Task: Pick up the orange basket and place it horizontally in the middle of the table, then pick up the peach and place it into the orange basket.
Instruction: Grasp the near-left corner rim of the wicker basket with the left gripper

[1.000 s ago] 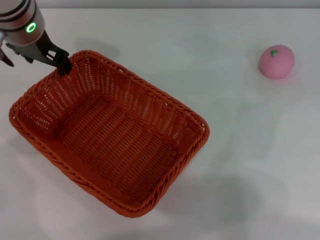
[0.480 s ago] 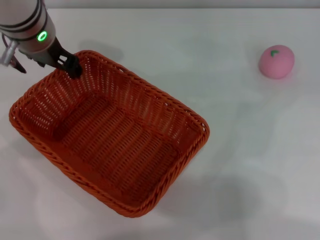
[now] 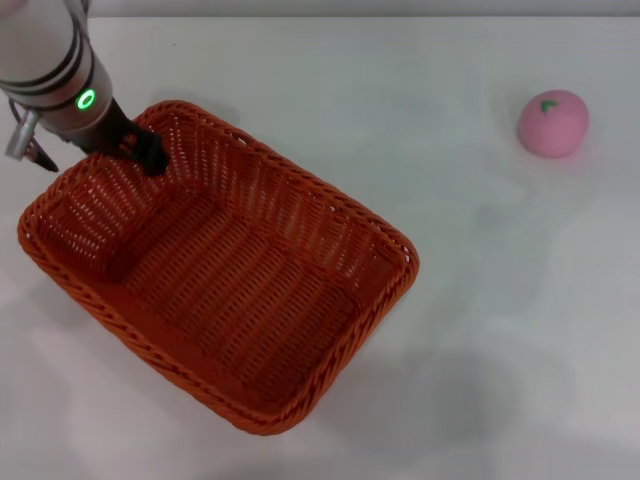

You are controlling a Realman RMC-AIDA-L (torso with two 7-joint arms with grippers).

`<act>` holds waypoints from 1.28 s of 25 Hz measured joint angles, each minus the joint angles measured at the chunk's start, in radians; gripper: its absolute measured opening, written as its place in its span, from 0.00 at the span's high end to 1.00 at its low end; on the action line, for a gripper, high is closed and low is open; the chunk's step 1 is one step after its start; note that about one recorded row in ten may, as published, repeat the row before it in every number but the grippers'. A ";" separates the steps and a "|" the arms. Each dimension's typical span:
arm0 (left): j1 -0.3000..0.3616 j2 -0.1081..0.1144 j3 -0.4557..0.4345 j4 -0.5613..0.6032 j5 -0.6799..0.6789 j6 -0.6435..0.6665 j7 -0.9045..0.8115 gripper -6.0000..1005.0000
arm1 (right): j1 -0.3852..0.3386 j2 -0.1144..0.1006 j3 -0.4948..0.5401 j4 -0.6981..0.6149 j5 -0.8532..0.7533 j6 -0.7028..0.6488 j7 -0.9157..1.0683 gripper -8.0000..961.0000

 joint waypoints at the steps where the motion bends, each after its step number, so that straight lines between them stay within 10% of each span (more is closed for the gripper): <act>1: 0.007 -0.002 0.000 0.000 0.000 -0.006 0.000 0.30 | 0.000 0.001 0.000 0.000 0.000 0.000 0.000 0.47; 24: 0.085 -0.054 -0.038 0.016 0.002 -0.038 -0.003 0.33 | -0.001 0.004 -0.006 0.001 0.000 0.007 0.000 0.47; 32: 0.134 -0.079 -0.085 -0.024 0.011 -0.022 -0.004 0.60 | 0.002 0.003 -0.005 0.001 0.000 0.008 0.000 0.47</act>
